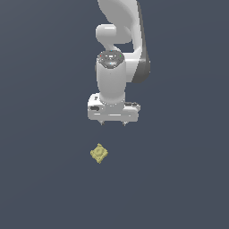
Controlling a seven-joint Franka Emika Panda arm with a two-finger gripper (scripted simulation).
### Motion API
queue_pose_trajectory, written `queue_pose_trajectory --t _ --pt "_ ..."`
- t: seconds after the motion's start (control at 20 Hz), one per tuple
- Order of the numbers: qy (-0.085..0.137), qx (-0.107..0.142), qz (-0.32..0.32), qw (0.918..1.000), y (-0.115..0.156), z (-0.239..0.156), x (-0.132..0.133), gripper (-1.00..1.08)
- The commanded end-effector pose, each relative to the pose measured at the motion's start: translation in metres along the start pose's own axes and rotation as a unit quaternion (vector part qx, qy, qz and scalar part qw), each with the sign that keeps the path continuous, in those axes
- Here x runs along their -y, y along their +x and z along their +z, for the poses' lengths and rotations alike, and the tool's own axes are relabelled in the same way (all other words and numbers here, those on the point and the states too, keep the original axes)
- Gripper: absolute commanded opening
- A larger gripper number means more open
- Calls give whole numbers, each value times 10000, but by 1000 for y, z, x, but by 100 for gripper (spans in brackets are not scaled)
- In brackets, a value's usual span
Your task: Pick up the object and move it to a goal position.
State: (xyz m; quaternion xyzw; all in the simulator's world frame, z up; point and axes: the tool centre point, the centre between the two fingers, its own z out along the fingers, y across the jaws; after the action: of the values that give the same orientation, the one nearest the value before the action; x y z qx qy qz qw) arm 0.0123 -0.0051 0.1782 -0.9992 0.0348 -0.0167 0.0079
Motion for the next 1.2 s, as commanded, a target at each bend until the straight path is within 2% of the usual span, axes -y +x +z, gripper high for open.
queue_pose_trajectory --t 0.0,0.25,0.45,0.8,1.15 --pt "1 12 189 9998 6 4 -4 100" --pt "-2 41 742 9972 22 17 -14 100" --pt "-15 69 1329 9911 38 32 -26 100" --pt "-66 108 2367 9715 65 62 -47 100" --pt "-113 124 3000 9538 79 82 -61 100"
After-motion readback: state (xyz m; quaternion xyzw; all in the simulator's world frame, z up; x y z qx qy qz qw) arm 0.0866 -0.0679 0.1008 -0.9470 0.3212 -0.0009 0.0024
